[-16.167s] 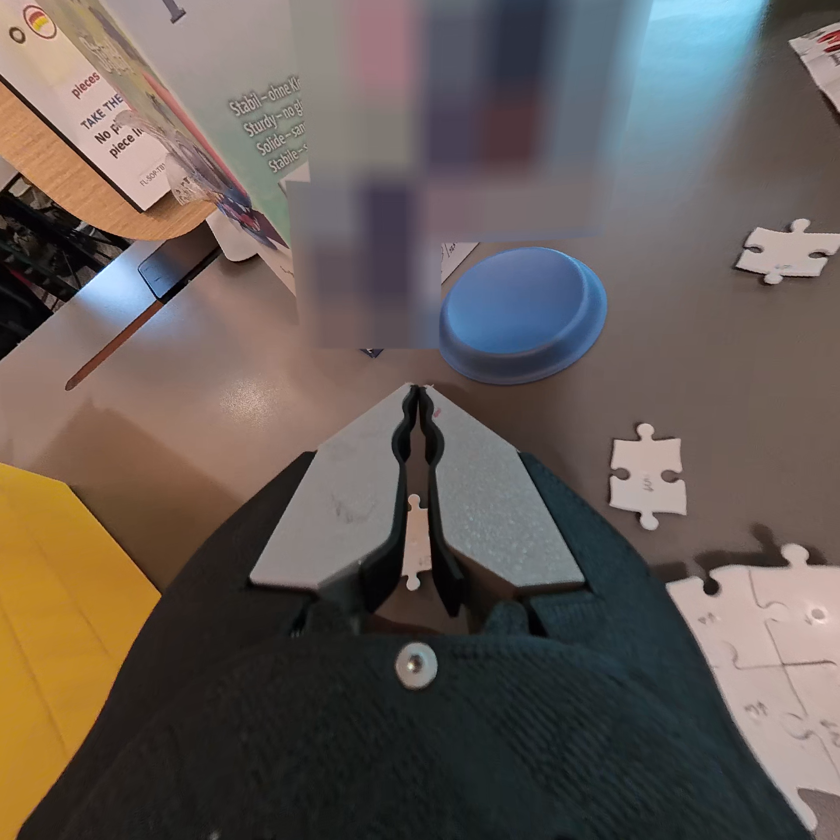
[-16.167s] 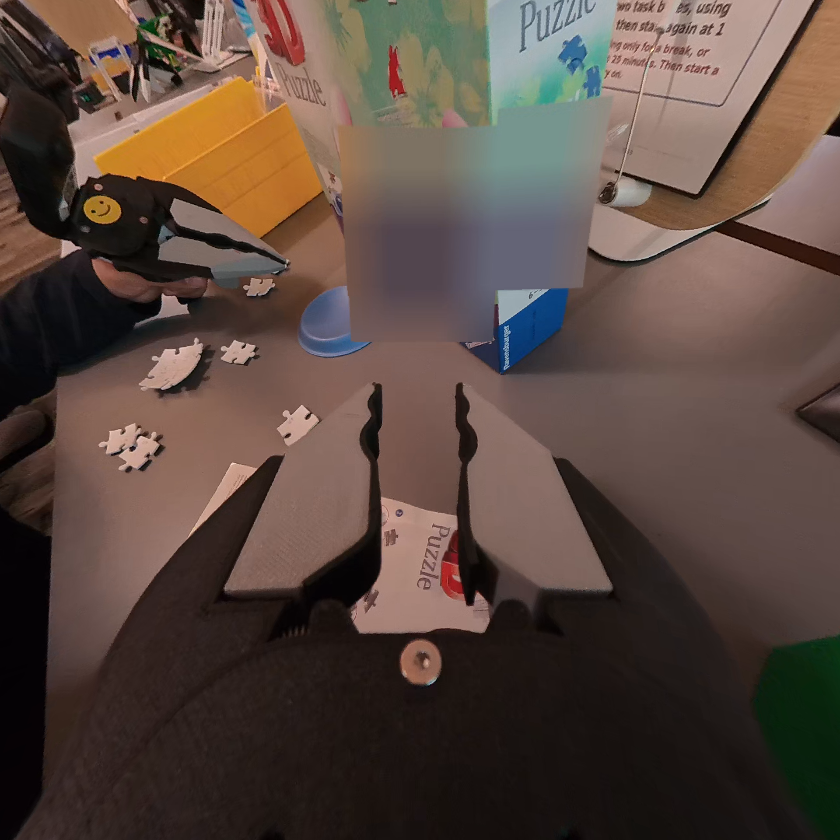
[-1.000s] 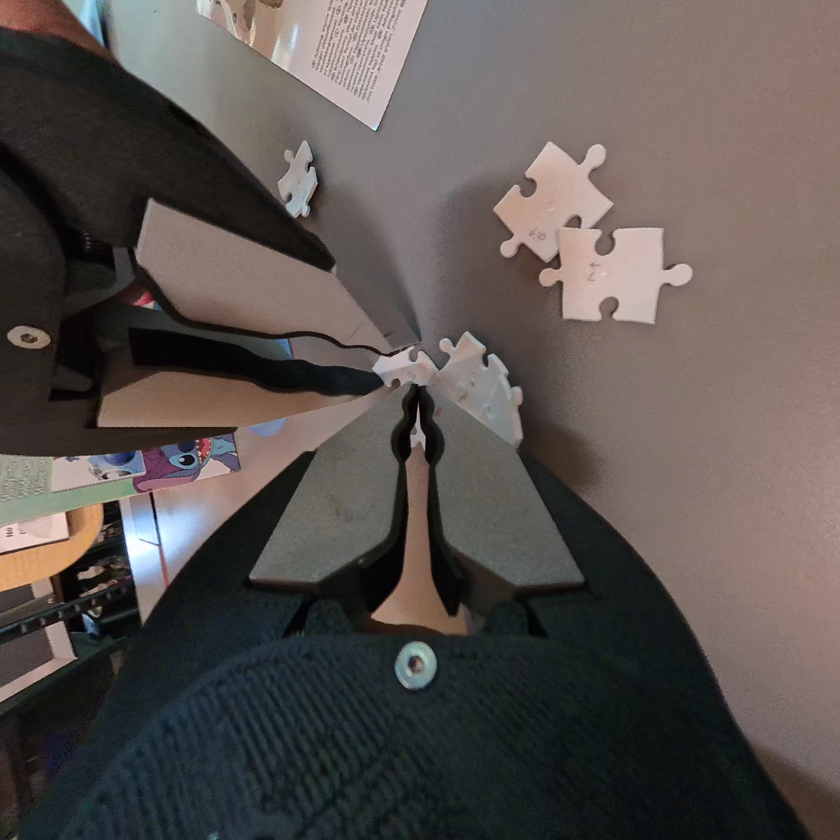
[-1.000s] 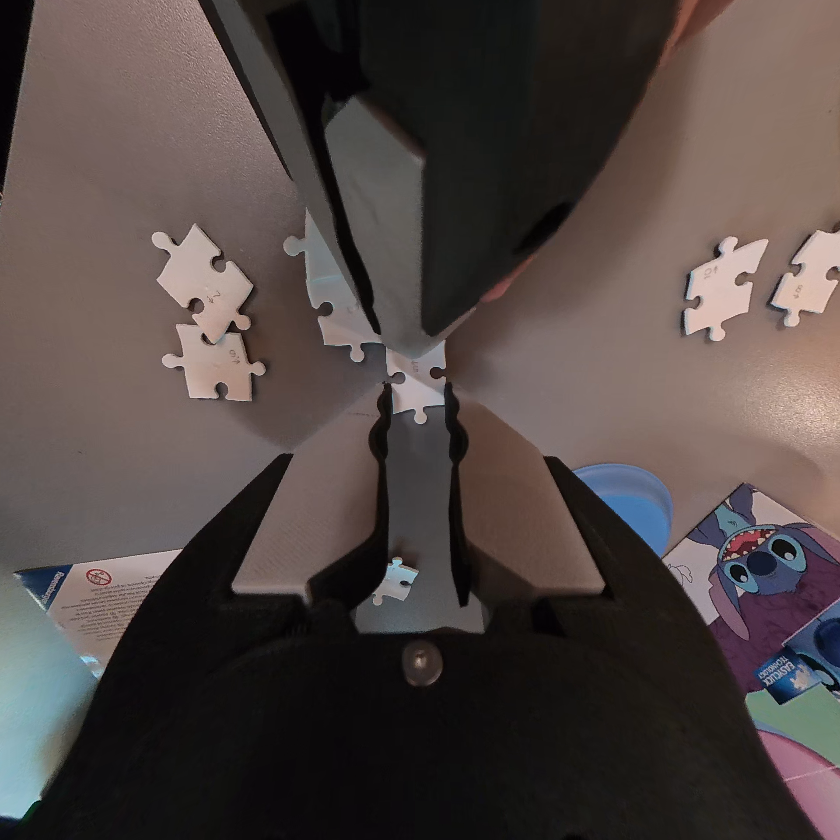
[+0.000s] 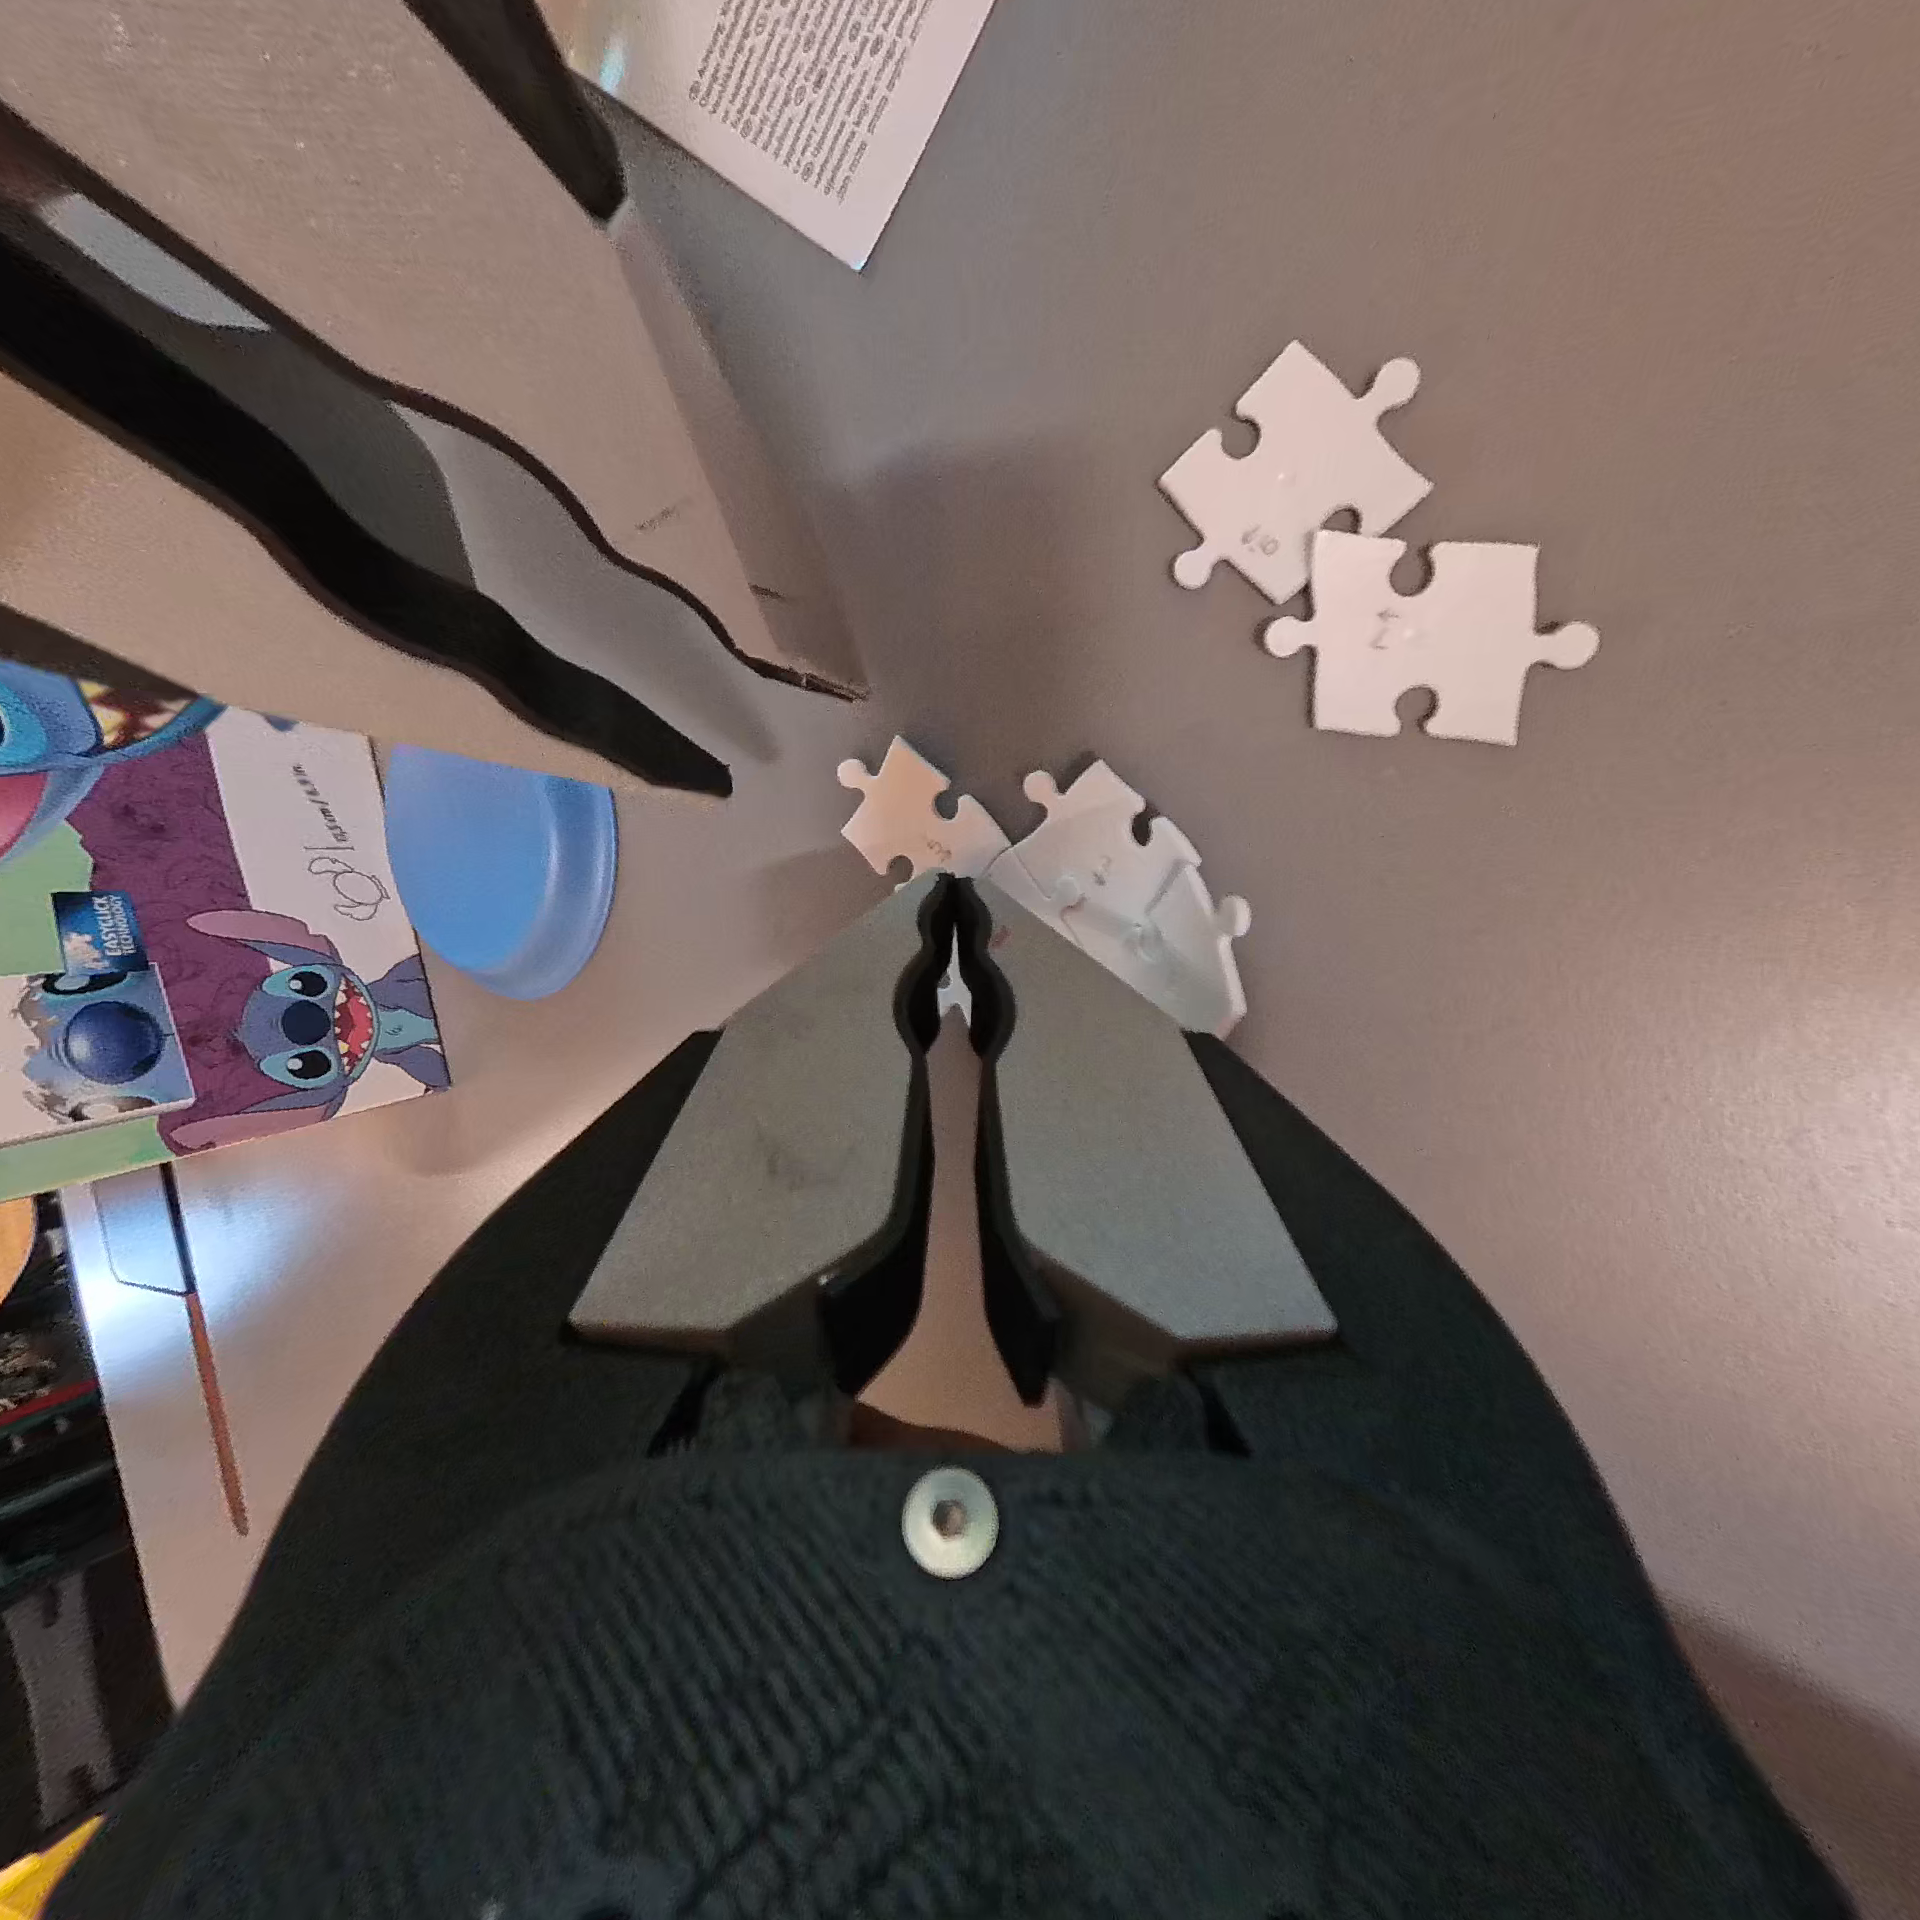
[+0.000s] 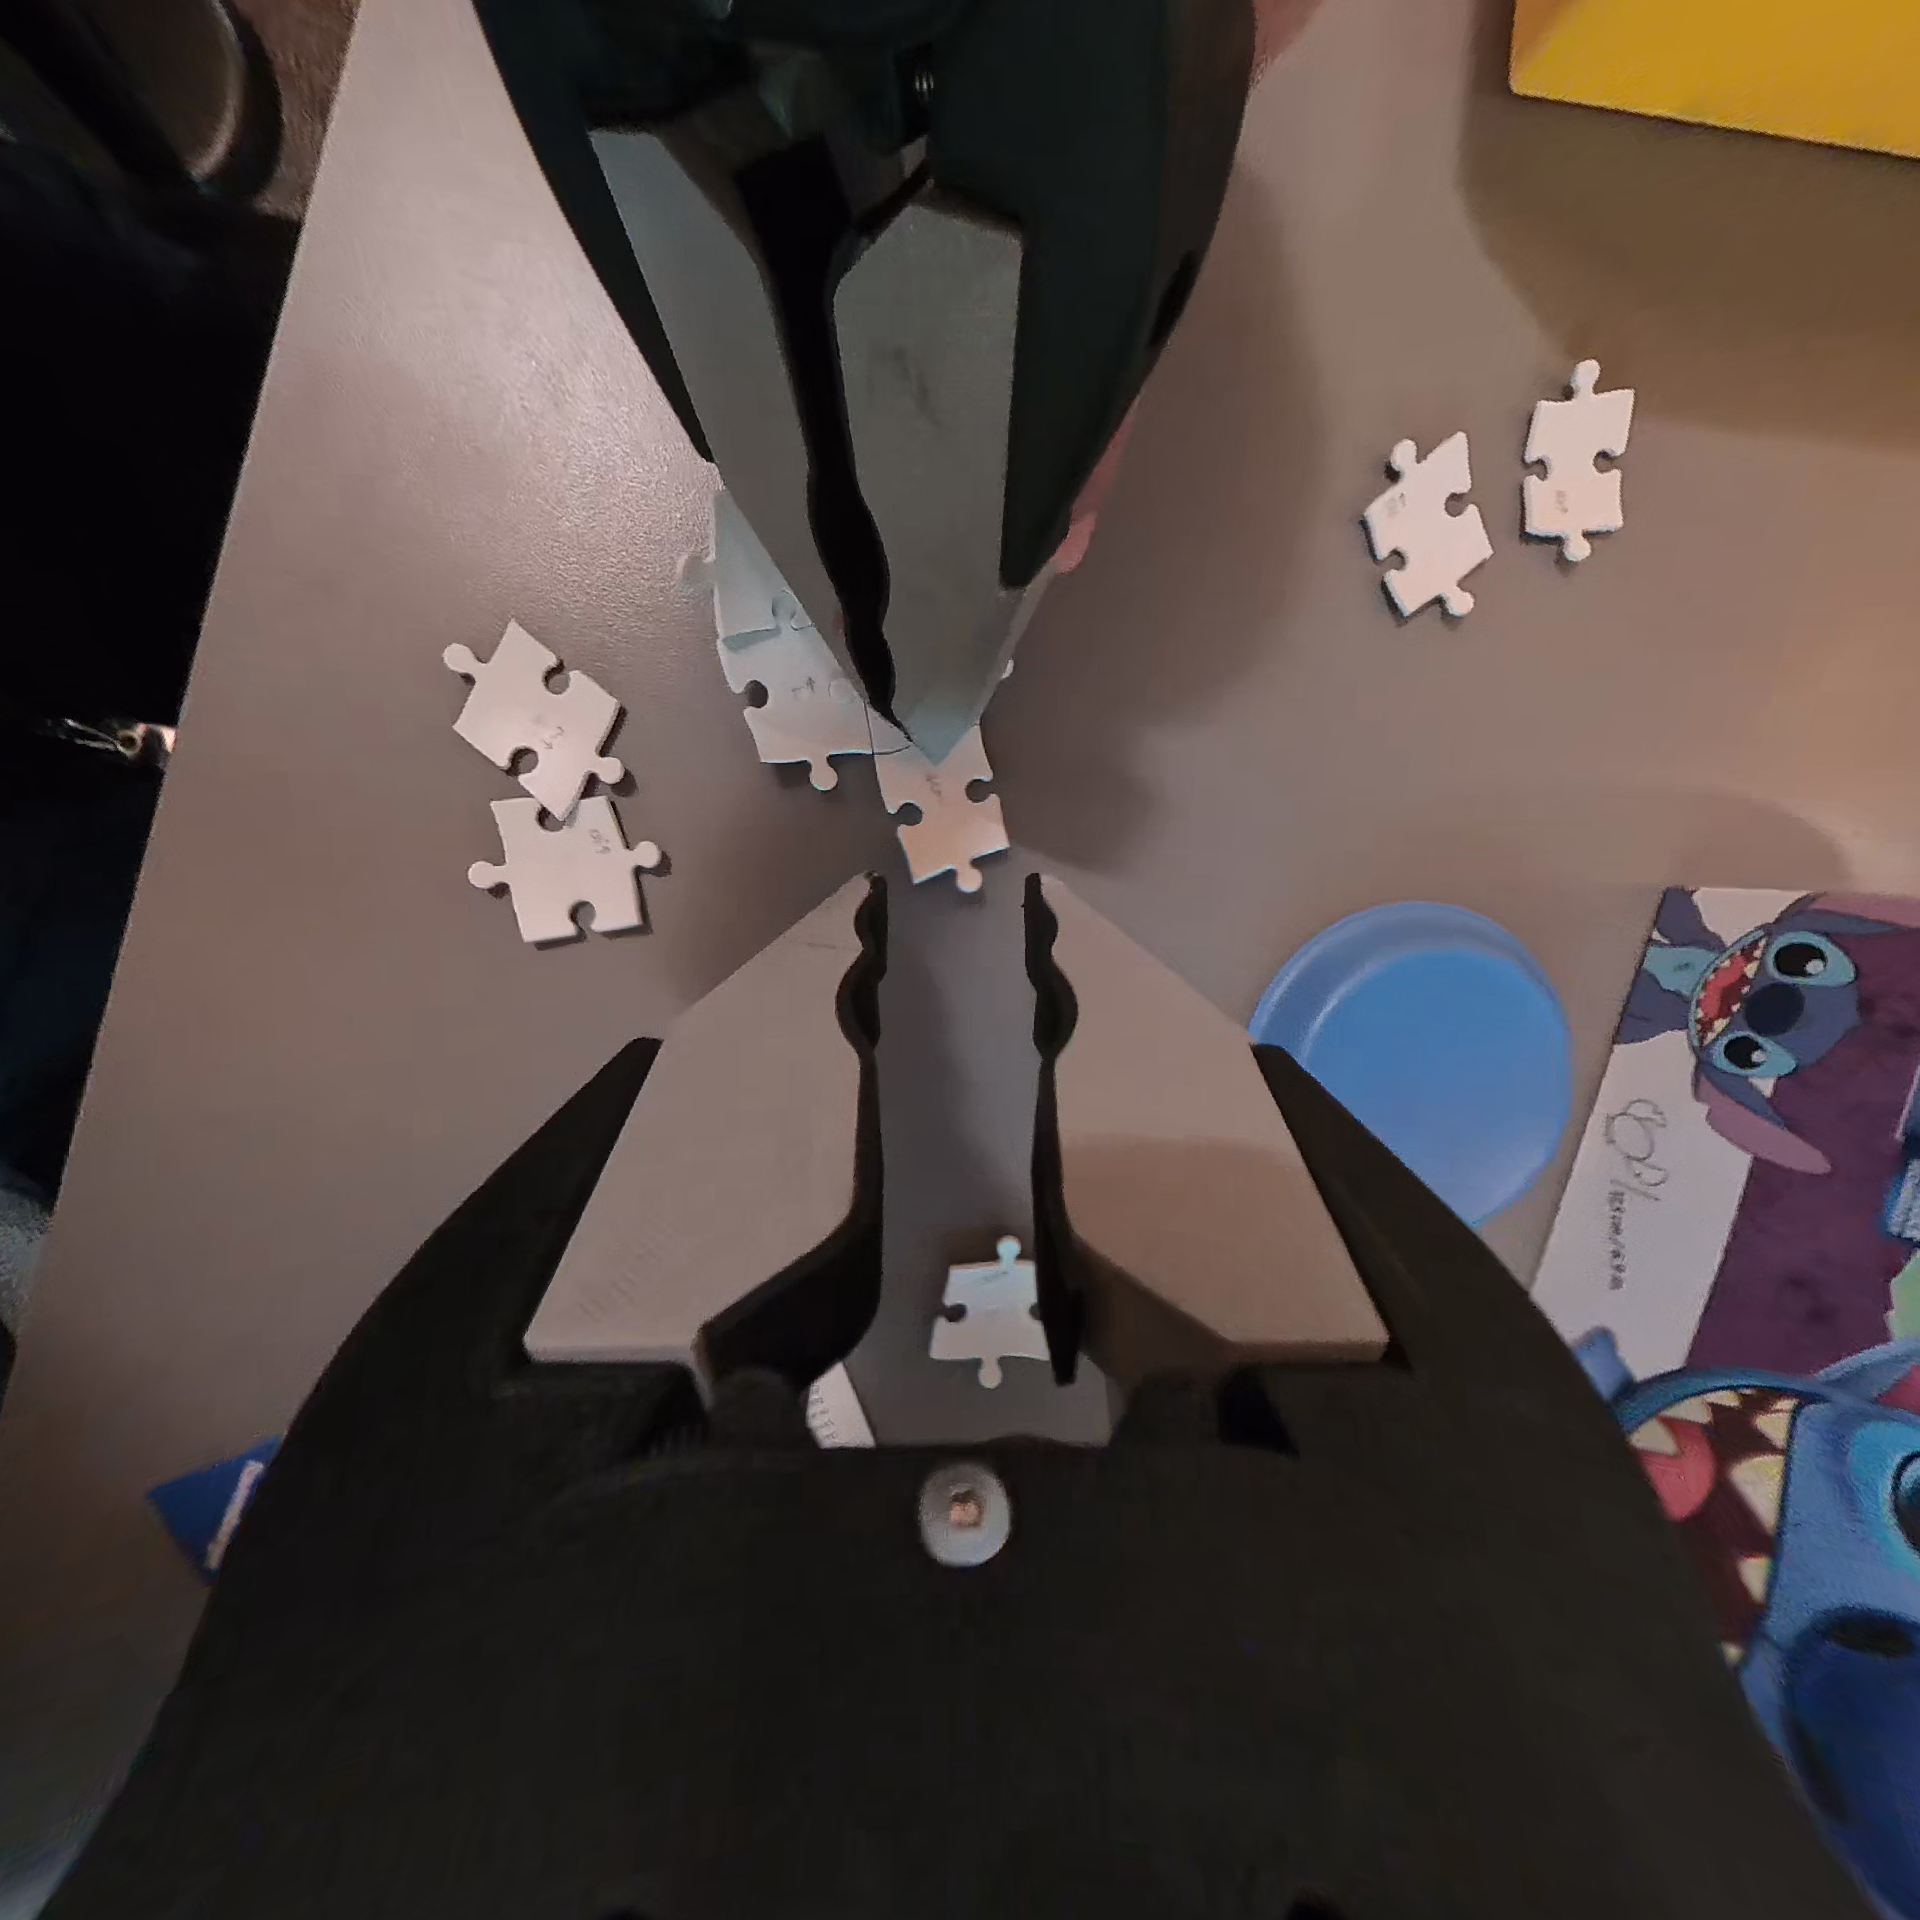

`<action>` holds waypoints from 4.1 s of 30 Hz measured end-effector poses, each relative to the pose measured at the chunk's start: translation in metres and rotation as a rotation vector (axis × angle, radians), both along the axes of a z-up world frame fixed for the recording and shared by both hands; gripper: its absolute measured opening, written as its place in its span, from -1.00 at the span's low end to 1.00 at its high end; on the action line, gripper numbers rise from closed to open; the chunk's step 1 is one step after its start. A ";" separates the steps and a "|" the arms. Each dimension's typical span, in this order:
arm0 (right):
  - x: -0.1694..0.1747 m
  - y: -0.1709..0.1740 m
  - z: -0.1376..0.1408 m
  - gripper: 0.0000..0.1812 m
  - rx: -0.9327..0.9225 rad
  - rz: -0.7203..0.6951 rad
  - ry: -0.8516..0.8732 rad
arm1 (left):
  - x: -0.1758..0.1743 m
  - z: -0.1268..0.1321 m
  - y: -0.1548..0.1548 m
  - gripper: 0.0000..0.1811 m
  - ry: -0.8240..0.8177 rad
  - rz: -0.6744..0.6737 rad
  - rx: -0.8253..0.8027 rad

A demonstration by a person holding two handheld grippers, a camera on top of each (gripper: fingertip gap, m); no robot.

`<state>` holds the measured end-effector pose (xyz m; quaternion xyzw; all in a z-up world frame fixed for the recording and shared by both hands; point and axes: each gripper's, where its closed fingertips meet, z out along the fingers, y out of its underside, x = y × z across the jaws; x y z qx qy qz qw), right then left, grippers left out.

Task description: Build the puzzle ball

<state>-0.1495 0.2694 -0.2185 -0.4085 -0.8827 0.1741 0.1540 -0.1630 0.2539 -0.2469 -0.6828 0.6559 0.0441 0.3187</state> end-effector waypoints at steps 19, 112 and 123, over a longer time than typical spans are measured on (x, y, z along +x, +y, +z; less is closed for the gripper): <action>0.029 0.037 0.033 -0.66 -0.091 -0.234 0.199 | 0.001 0.001 0.000 -1.00 0.038 -0.023 -0.019; 0.078 0.067 -0.030 -0.68 -0.172 -0.371 0.001 | -0.060 0.038 0.114 -0.70 -0.711 0.709 -0.008; 0.085 0.064 -0.027 -0.69 -0.168 -0.351 -0.014 | -0.062 0.037 0.114 -0.70 -0.706 0.712 -0.012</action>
